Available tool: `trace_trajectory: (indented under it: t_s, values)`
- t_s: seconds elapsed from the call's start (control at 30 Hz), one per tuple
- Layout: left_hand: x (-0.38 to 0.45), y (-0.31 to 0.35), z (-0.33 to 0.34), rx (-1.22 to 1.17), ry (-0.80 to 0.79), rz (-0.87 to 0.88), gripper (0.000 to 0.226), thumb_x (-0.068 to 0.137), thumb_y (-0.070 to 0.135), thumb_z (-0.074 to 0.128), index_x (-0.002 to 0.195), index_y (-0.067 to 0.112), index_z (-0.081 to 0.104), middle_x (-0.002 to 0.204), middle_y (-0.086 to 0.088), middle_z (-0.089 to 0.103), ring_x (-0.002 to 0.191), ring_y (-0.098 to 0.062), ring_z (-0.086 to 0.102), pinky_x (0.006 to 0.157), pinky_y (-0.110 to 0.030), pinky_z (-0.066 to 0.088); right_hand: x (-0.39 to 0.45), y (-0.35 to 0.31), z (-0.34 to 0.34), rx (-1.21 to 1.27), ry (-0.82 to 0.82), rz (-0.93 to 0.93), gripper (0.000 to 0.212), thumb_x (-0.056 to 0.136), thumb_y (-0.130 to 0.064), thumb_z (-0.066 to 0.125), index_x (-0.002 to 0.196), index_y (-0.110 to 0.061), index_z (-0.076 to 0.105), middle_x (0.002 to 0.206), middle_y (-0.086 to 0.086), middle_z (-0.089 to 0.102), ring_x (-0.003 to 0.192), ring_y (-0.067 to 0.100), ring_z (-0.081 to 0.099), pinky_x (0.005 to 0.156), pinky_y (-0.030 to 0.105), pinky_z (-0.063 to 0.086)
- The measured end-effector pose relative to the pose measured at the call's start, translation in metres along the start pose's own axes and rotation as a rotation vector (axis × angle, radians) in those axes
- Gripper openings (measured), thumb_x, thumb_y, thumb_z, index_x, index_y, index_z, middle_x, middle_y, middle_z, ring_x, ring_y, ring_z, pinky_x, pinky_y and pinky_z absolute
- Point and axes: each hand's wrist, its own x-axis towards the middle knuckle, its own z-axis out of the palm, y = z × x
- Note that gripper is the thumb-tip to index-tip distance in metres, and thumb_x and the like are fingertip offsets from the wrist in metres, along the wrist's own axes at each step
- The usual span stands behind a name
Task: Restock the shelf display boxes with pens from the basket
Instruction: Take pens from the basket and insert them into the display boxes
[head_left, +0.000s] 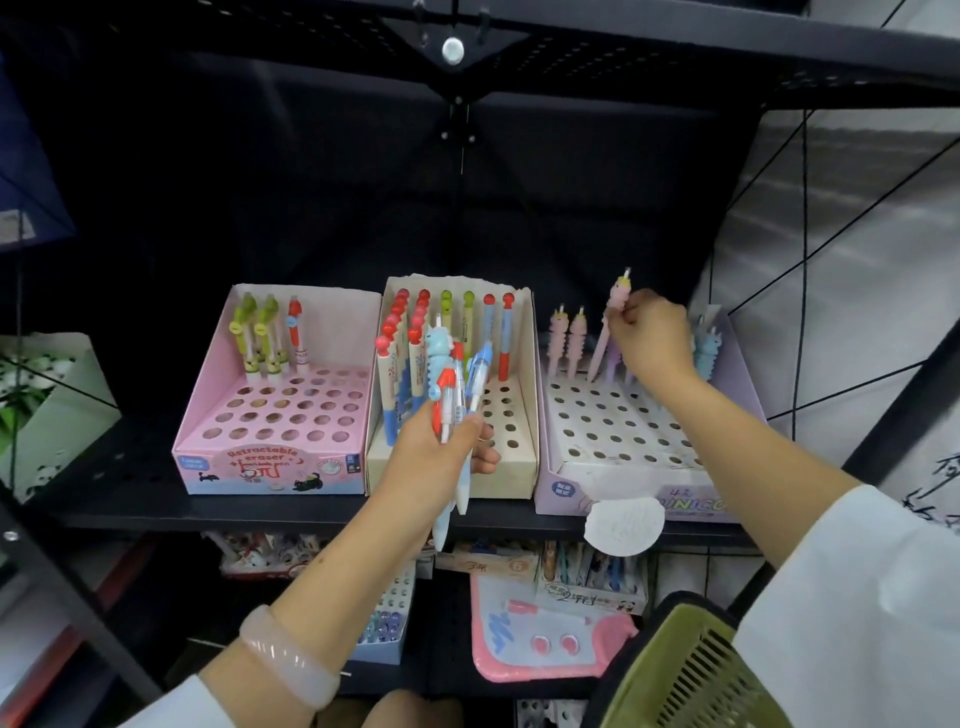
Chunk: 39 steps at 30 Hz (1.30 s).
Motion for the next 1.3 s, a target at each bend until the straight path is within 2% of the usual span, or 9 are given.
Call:
trace_trajectory:
  t_s: [0.2, 0.37, 0.6, 0.87, 1.03, 1.1, 1.17, 1.23, 1.3]
  values:
    - [0.000, -0.004, -0.002, -0.009, -0.010, -0.002, 0.019, 0.096, 0.007, 0.046, 0.113, 0.009, 0.052, 0.075, -0.004, 0.060, 0.056, -0.008, 0.062, 0.061, -0.023, 0.056, -0.001, 0.002, 0.007, -0.058, -0.098, 0.011, 0.027, 0.092, -0.016, 0.052, 0.084, 0.008, 0.059, 0.081, 0.028, 0.065, 0.076, 0.037, 0.061, 0.065, 0.032, 0.043]
    - [-0.004, 0.000, -0.002, -0.054, -0.044, -0.005, 0.016, 0.096, 0.006, 0.046, 0.097, 0.019, 0.056, 0.074, -0.007, 0.062, 0.059, -0.012, 0.064, 0.061, -0.023, 0.056, 0.001, -0.001, 0.009, -0.213, -0.144, 0.010, 0.030, 0.095, -0.021, 0.048, 0.100, 0.008, 0.055, 0.093, 0.027, 0.064, 0.088, 0.038, 0.061, 0.067, 0.035, 0.042]
    - [-0.012, 0.005, -0.008, -0.113, -0.020, 0.016, 0.017, 0.096, 0.004, 0.045, 0.094, 0.016, 0.057, 0.068, -0.003, 0.062, 0.056, -0.010, 0.064, 0.055, -0.019, 0.052, 0.005, -0.004, 0.013, -0.298, -0.205, 0.044, 0.035, 0.099, -0.024, 0.040, 0.114, 0.007, 0.044, 0.104, 0.029, 0.062, 0.097, 0.040, 0.059, 0.073, 0.038, 0.042]
    - [-0.010, 0.004, -0.013, -0.145, -0.006, 0.006, 0.017, 0.095, 0.004, 0.046, 0.093, 0.018, 0.057, 0.072, -0.005, 0.062, 0.058, -0.012, 0.065, 0.056, -0.021, 0.053, -0.001, -0.006, 0.028, -0.480, -0.209, 0.016, 0.026, 0.097, -0.015, 0.043, 0.113, 0.003, 0.049, 0.110, 0.024, 0.061, 0.101, 0.038, 0.059, 0.068, 0.033, 0.033]
    - [-0.009, 0.001, -0.015, -0.139, 0.013, 0.002, 0.013, 0.094, 0.003, 0.047, 0.095, 0.011, 0.057, 0.075, -0.008, 0.063, 0.060, -0.014, 0.067, 0.057, -0.021, 0.054, -0.008, -0.010, 0.015, -0.532, -0.244, 0.002, 0.020, 0.093, -0.015, 0.048, 0.095, 0.000, 0.060, 0.097, 0.019, 0.063, 0.090, 0.034, 0.060, 0.064, 0.031, 0.036]
    - [-0.010, 0.002, -0.015, -0.142, 0.020, 0.001, 0.013, 0.094, 0.002, 0.048, 0.091, 0.011, 0.058, 0.074, -0.009, 0.063, 0.061, -0.014, 0.068, 0.057, -0.020, 0.054, -0.017, -0.020, 0.006, -0.450, -0.261, -0.043, 0.026, 0.095, -0.022, 0.046, 0.080, -0.004, 0.058, 0.078, 0.013, 0.060, 0.080, 0.031, 0.058, 0.059, 0.028, 0.035]
    - [-0.012, 0.003, -0.015, -0.154, 0.023, 0.006, 0.015, 0.094, 0.002, 0.048, 0.088, 0.012, 0.058, 0.074, -0.009, 0.063, 0.061, -0.013, 0.068, 0.056, -0.020, 0.053, -0.029, -0.038, -0.001, -0.209, -0.234, -0.123, 0.037, 0.097, -0.029, 0.044, 0.068, -0.007, 0.052, 0.061, 0.010, 0.056, 0.064, 0.026, 0.056, 0.051, 0.027, 0.034]
    - [-0.013, 0.006, -0.014, -0.163, 0.028, 0.021, 0.017, 0.094, 0.003, 0.047, 0.090, 0.016, 0.057, 0.075, -0.009, 0.063, 0.060, -0.012, 0.068, 0.056, -0.019, 0.054, -0.046, -0.066, -0.009, 0.172, -0.255, -0.136, 0.042, 0.096, -0.037, 0.043, 0.073, -0.004, 0.058, 0.060, 0.011, 0.061, 0.054, 0.015, 0.054, 0.052, 0.026, 0.042]
    - [-0.014, 0.010, -0.014, -0.150, 0.034, 0.050, 0.020, 0.095, 0.002, 0.046, 0.092, 0.020, 0.056, 0.076, -0.009, 0.062, 0.060, -0.011, 0.067, 0.058, -0.020, 0.055, -0.066, -0.095, -0.016, 0.416, -0.378, -0.145, 0.039, 0.092, -0.045, 0.047, 0.077, -0.013, 0.062, 0.058, 0.002, 0.062, 0.048, 0.005, 0.055, 0.048, 0.019, 0.045]
